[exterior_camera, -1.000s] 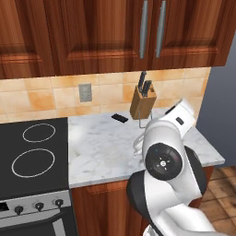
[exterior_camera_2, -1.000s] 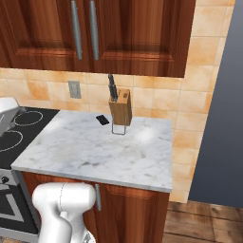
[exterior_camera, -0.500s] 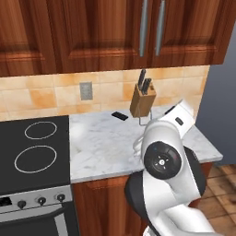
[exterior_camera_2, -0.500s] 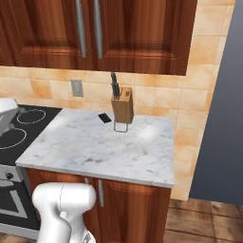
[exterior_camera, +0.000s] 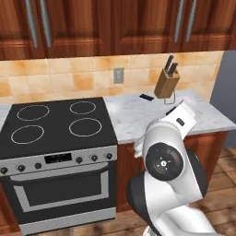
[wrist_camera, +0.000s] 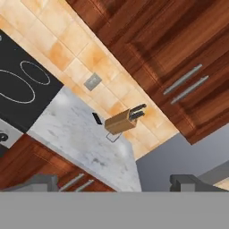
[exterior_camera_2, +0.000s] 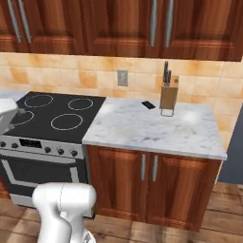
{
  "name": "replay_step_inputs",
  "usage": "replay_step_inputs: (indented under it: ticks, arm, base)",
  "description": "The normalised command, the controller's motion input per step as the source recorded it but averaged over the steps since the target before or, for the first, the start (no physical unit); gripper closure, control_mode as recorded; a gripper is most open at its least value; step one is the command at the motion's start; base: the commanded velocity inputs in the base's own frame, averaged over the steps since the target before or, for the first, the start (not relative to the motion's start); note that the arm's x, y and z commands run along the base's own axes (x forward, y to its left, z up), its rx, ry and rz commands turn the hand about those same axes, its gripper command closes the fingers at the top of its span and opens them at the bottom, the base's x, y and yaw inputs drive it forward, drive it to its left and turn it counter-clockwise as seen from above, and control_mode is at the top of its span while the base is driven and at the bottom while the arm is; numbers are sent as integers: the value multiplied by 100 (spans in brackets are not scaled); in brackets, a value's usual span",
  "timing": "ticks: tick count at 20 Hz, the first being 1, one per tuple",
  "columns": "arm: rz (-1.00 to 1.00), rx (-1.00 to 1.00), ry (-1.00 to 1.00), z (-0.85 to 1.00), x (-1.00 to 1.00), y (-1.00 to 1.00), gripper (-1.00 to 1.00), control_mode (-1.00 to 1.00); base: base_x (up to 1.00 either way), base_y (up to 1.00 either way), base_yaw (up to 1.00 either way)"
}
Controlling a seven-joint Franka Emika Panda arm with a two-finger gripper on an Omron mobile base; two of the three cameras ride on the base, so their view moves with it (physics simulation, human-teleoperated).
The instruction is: Close all open cabinet doors.
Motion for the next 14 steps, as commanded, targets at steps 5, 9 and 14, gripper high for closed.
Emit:
replay_step_inputs:
  ticks: [5,9,14]
  arm:
    - [0,0,0,0,0,0,-100,100]
    - [0,0,0,0,0,0,-100,100]
    - [0,0,0,0,0,0,-100,100]
  base:
    - [-40,100,0]
    - [-37,100,0]
    - [-40,100,0]
